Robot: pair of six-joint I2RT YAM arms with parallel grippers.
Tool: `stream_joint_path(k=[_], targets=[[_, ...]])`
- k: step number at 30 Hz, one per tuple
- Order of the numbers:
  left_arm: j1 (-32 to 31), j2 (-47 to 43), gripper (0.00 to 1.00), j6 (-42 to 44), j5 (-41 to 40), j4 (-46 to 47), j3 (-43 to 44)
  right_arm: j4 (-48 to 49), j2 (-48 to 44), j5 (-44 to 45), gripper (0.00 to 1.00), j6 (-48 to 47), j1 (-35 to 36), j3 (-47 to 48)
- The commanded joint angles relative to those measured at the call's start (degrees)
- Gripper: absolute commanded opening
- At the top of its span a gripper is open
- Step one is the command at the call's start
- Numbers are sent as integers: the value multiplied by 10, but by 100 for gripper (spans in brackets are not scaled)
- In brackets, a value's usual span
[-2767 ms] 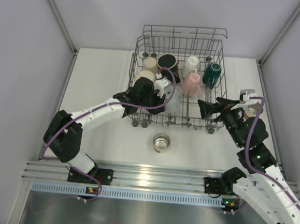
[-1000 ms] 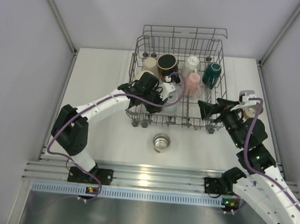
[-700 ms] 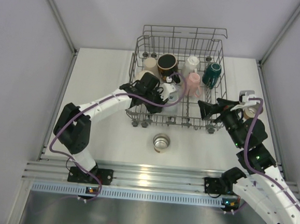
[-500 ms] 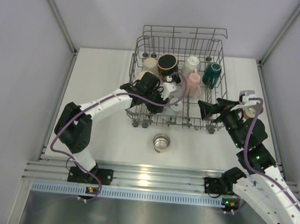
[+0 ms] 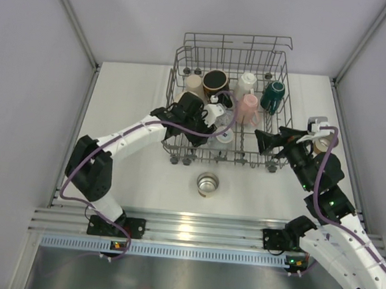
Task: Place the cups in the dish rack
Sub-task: Place the cup upside down on the dish rack, then grab a cup with the left arm
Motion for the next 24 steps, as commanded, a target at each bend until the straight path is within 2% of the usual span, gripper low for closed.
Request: stream_joint_path(k=[1,9,14,19,24], targets=[[-11,-60,52,-17,-10,-43,-7,14,-4,7,99,-7,12,-1],[-11,-117,56,-71,-96,-30,31,21,-1,15,99,3,12,-5],[-11,-141,57,-133,-115,-29,52,25,17,34,99,31,12,-5],[-11,-203,57,-193,-97,-30,46,-3,54,49,99,50,9,30],[-12,-271,57,-224,-61,-30,-7,-26,82,66,99,52,9,65]])
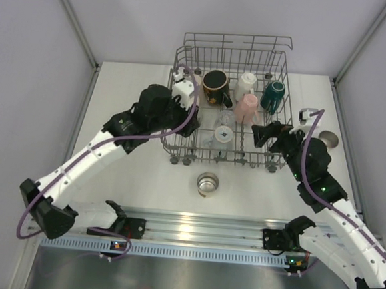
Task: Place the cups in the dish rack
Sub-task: Grab a cup with the left arm
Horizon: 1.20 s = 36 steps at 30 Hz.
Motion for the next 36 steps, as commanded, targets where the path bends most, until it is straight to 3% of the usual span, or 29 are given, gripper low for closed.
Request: stream_joint_path(k=[1,7,17,25,36], targets=[[-2,-56,57,-47,23,5,-34,-6,3,19,100,8,9,47],[-10,-99,57,-83,60,-3,-114,-8,25,2,99,6,9,65],[-137,-96,55,-64,65,29,-206,-44,43,10,99,-16,9,117],[-237,-21,53,-57,47,82,-207,-57,41,2,99,-11,8,127],[-269,111,49,-53,21,115,-175,-81,23,36,99,-30,9,144]])
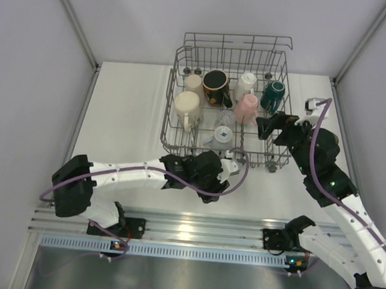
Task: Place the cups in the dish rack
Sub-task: Grab a cup with the left arm, then pass the cup from the left arm to the right
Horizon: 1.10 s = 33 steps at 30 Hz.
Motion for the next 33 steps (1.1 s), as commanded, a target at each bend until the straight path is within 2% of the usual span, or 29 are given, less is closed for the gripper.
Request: stream_joint_path(k=[1,6,9,13,14,19,22,28,33], targets=[[-2,29,49,9,-19,39,37,3,-20,18,99,-17,8,38],[-2,52,46,9,-22,38,45,1,-23,25,99,-28,8,43],[-2,56,37,10,-27,37,44,2,-24,26,99,-29,9,42],[-2,51,12,-4,-32,38,43,7,-19,23,99,-27,9,39],[-3,46,1,-14,-26,38,45,8,-17,19,99,-26,9,38],[-2,13,0,-57,-17,41,55,8,-21,3,100,-25,9,37],[-2,-38,0,-92,-11,56,56,8,-27,-20,99,-27,8,39],[0,-173,0,-170,-18,172,21,43,-48,-106,99,-30,8,26],[11,-235,0,-231,-27,250,14,114,-66,-219,99,-29,8,-8]])
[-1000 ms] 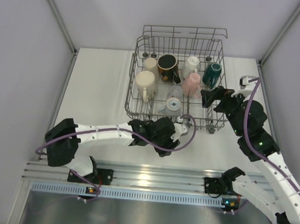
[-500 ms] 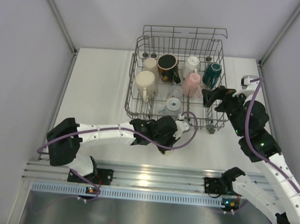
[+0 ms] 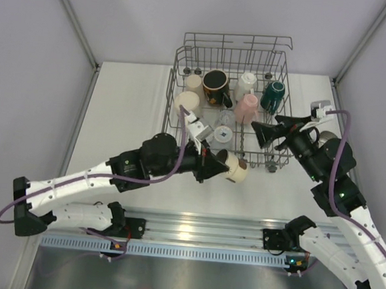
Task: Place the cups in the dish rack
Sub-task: Pass the cup from the left arm to the right
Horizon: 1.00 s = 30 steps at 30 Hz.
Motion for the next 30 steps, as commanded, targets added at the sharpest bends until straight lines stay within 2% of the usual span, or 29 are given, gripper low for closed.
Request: stream_joint_path(k=[1,5,8,10,12,14,24,30], targets=[[18,-27,0,-62,9,114,-6,91,-14,-123,99,-3,8,-17],[64,-37,0,-124,78,174,-5,167,-18,-187,99,23,8,-37],[127,-38,0,-207,163,281,-38,215,-24,-220,99,49,9,-64],[173,-37,0,-275,195,390,-77,234,-28,-238,99,64,9,-73],[201,-36,0,-306,220,451,-105,256,-28,-252,100,71,9,-81],[212,-34,0,-344,234,533,-118,268,-26,-268,99,78,9,-88],[228,-5,0,-430,246,724,-145,350,5,-311,99,128,9,-109],[228,14,0,-453,249,776,-156,423,26,-336,100,179,9,-123]])
